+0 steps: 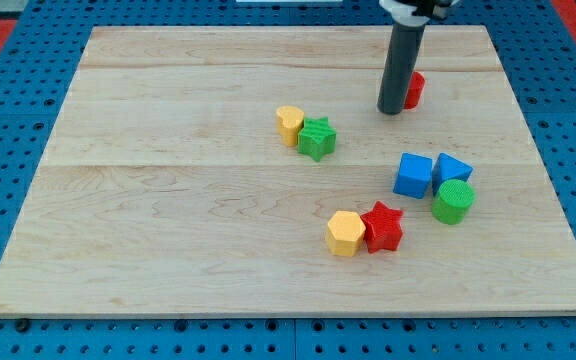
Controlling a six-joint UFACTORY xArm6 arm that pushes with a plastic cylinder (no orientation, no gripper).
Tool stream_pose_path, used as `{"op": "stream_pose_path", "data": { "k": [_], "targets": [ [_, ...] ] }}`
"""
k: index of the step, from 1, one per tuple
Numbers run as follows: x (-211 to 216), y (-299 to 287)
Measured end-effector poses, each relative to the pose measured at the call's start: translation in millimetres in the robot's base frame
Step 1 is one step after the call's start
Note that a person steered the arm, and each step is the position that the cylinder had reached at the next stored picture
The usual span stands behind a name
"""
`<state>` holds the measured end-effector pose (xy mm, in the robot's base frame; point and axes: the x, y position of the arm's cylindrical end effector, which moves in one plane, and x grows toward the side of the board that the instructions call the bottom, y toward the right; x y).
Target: Point your arm towards yellow hexagon
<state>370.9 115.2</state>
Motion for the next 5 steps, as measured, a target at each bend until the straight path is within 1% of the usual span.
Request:
{"op": "stream_pose_path", "data": {
  "k": [1, 3, 4, 5],
  "targets": [
    [54.5, -33.4],
    [130.0, -150.1],
    [177.3, -152.5],
    [221.6, -110.5]
  ]
}}
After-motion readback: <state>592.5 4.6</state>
